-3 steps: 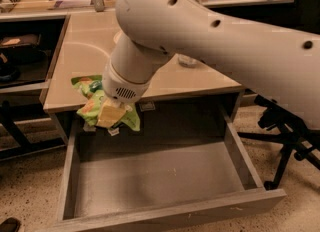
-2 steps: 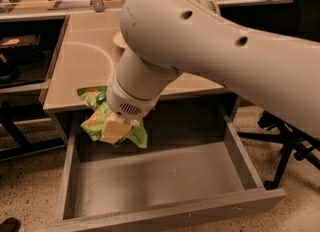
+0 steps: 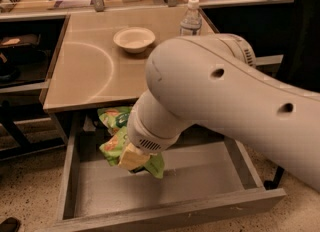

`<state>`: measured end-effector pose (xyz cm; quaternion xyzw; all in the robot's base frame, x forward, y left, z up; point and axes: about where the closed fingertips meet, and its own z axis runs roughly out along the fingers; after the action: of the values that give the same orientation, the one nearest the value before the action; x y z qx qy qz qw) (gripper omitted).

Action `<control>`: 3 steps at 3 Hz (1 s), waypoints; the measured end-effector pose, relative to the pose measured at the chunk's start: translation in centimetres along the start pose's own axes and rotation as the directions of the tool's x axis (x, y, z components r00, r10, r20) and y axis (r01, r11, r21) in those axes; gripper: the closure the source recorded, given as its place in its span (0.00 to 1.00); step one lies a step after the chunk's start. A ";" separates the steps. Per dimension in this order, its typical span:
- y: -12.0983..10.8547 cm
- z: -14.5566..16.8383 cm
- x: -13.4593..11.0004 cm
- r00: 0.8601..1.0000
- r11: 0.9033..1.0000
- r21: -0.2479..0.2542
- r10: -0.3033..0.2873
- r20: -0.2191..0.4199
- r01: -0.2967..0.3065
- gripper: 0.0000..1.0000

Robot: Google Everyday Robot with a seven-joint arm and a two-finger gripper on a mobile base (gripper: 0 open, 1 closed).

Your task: Place green rice chip bag into top drawer

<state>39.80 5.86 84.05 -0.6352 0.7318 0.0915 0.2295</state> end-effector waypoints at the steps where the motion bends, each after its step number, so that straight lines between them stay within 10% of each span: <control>1: -0.8 2.2 2.6 1.000 1.000 0.025 0.014 -0.011 -0.014 1.00; 3: -4.1 6.8 5.3 1.000 1.000 0.015 0.012 -0.007 -0.012 1.00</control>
Offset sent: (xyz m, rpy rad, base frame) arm 0.0629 -0.0370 -0.0879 -0.0288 -0.0128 -0.0231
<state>44.84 3.27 76.35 -0.6294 0.7370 0.0849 0.2312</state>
